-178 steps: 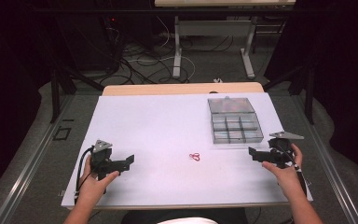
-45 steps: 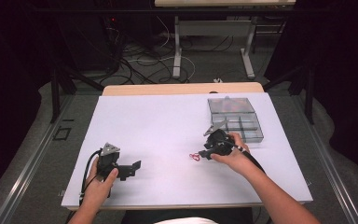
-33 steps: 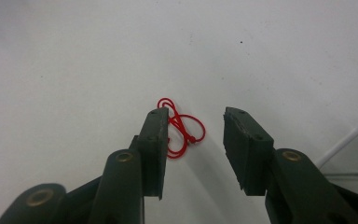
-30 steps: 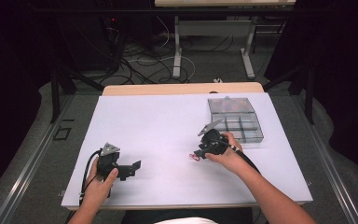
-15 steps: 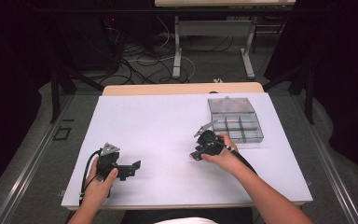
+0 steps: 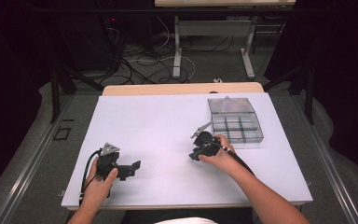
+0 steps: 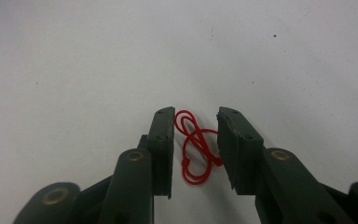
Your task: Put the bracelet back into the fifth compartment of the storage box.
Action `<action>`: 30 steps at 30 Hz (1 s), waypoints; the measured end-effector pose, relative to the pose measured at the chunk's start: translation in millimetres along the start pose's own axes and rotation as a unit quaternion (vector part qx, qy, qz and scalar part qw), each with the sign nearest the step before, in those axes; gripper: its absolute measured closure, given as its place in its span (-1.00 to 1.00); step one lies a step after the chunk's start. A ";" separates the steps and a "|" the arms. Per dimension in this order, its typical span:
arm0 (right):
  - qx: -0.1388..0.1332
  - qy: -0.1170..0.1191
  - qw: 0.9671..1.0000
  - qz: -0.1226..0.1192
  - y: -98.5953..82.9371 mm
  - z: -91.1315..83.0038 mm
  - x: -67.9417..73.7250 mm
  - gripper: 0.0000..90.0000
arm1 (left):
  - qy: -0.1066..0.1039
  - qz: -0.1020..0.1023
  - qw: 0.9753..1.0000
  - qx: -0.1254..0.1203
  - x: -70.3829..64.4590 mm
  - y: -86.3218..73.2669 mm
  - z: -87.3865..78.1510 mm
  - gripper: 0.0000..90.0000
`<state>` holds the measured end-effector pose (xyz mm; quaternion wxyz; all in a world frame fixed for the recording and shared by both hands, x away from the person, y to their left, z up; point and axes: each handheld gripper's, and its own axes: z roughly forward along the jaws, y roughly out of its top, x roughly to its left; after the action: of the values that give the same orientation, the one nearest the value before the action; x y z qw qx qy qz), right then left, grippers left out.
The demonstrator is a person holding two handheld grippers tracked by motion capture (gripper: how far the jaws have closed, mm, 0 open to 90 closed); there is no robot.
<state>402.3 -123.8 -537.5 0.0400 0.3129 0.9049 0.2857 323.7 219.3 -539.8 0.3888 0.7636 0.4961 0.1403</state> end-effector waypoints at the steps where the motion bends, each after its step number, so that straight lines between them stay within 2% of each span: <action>1: 0.002 0.000 1.000 0.001 0.0 0.1 0.0 0.53 | 0.000 0.000 1.000 -0.001 0.1 -0.1 0.2 -0.98; 11: 0.013 -0.012 1.000 0.004 -0.3 2.7 -0.2 0.69 | 0.001 0.001 1.000 0.000 0.3 -0.2 0.3 -0.98; 12: 0.015 -0.010 1.000 -0.002 -0.5 2.6 -1.1 0.71 | 0.001 0.001 1.000 0.000 0.3 -0.2 0.4 -0.98; 14: 0.014 -0.009 1.000 0.000 -0.4 3.0 -0.8 0.74 | 0.001 0.000 1.000 0.000 0.3 -0.2 0.4 -0.98; 18: 0.017 -0.017 1.000 -0.009 -0.4 3.1 -2.6 0.82 | 0.000 0.001 1.000 0.000 0.4 -0.3 0.5 -0.98; 30: 0.017 -0.021 1.000 0.003 -0.7 3.2 -2.1 0.97 | 0.000 -0.001 1.000 0.001 0.6 -0.5 0.9 -0.98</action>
<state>404.3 -123.8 -540.8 0.0527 0.3218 0.9077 0.2642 324.2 219.5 -540.8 0.3881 0.7634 0.4971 0.1398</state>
